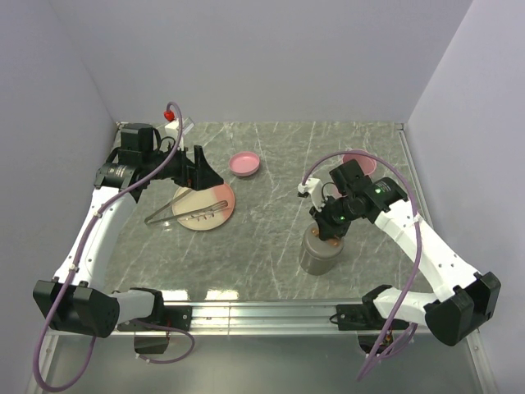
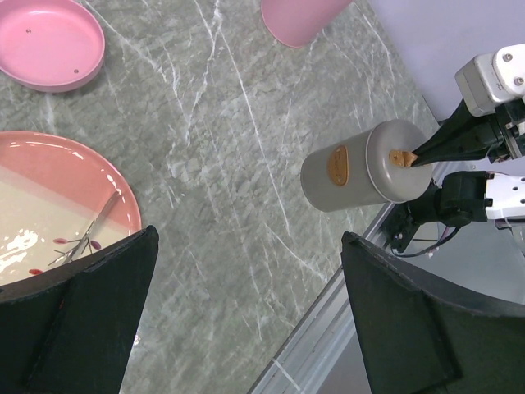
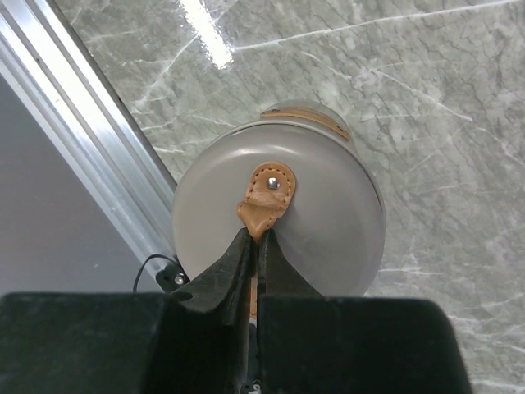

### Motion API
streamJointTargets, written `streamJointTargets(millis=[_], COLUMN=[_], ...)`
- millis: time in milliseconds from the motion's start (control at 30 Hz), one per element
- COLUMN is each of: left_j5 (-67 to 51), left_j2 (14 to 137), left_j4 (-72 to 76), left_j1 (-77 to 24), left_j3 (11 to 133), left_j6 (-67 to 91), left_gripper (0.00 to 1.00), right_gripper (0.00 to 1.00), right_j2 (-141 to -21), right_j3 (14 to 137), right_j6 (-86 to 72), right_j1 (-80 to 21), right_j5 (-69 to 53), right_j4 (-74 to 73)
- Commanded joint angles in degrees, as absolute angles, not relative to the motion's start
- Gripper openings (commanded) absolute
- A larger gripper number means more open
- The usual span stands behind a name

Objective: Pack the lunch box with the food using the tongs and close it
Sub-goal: Close the box lid on the packing box, then move the packing box to the center of the board.

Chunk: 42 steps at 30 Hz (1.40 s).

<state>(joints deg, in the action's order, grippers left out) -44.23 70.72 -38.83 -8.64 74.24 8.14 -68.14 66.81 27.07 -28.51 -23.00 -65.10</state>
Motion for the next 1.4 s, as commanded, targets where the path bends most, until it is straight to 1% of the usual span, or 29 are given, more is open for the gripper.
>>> streamJointTargets(millis=[0,33,100,167,200,367,500,600,700,800,867,900,933,967,1033,1067,1100,1200,1267,1300,1367], left_j5=[-45.3,-45.4,-45.8,-45.6,-45.5,-45.7,-45.4,-45.5,-45.6,-45.8,-45.9,-46.1,-46.4,-47.0,-48.9,-49.8,-50.9,-53.7,-54.4,-54.5,-54.5], left_j2=[70.1,70.1,70.2,70.0,70.0,69.9,70.2,70.6,70.6,70.8,70.8,70.9,70.8,70.7,70.1,69.9,69.6,69.4,69.4,69.5,69.4], left_j4=[-38.6,-38.8,-39.0,-39.0,-39.1,-39.3,-39.4,-39.4,-39.4,-39.6,-39.6,-39.5,-39.5,-39.5,-39.3,-38.9,-38.5,-37.0,-36.7,-36.7,-36.8], left_j1=[-8.4,-8.4,-8.4,-8.4,-8.4,-8.4,-8.4,-8.4,-8.4,-8.4,-8.4,-8.4,-8.4,-8.4,-8.4,-8.4,-8.4,-8.4,-8.4,-8.4,-8.4], left_j3=[74.9,75.0,75.1,75.0,74.8,74.4,74.6,74.5,74.6,75.1,75.1,75.2,75.2,75.1,74.8,74.4,74.0,73.2,73.1,73.1,73.3], left_j6=[7.3,7.2,6.9,6.8,6.7,6.6,6.5,6.5,6.5,6.5,6.6,6.6,6.5,5.7,4.8,3.7,3.3,3.2,2.7,2.6,2.4], left_gripper=[0.99,0.99,1.0,0.99,0.99,0.99,0.99,0.99,0.99,0.99,0.99,1.0,0.99,0.99,0.99,1.0,0.99,0.99,0.99,0.99,0.99], right_gripper=[0.01,0.07,0.13,0.16,0.21,0.29,0.39,0.41,0.41,0.43,0.43,0.44,0.45,0.45,0.5,0.52,0.55,0.58,0.6,0.62,0.64], right_j2=[-67.7,-67.7,-67.5,-67.6,-67.7,-67.8,-67.3,-66.8,-65.9,-66.4,-67.3,-68.7,-69.4,-70.1,-71.1,-71.0,-70.1,-68.0,-67.2,-66.0,-64.5], right_j3=[65.7,66.2,67.2,68.2,69.1,71.5,73.1,75.0,76.7,76.9,76.9,77.4,78.0,78.7,79.7,79.4,77.1,70.3,66.6,62.9,59.3], right_j6=[27.2,27.2,27.4,27.3,27.4,27.3,27.8,27.8,27.6,29.1,30.8,32.9,34.7,37.5,48.4,51.8,57.8,69.6,74.3,78.9,83.2], right_j1=[-29.1,-29.2,-29.1,-29.0,-29.0,-29.1,-29.0,-28.7,-27.7,-23.3,-16.8,-14.4,-8.8,-6.2,-0.6,4.4,6.4,9.3,10.1,11.2,12.0], right_j5=[-24.7,-24.7,-24.6,-24.6,-24.7,-23.2,-22.1,-22.4,-23.1,-24.2,-26.2,-28.7,-30.2,-32.1,-36.8,-37.6,-38.1,-38.2,-38.6,-39.2,-41.5], right_j4=[-66.3,-66.5,-66.6,-66.9,-67.1,-67.9,-68.1,-68.6,-68.7,-69.3,-71.4,-73.5,-75.0,-76.8,-82.1,-82.7,-82.7,-81.9,-80.3,-77.9,-75.1])
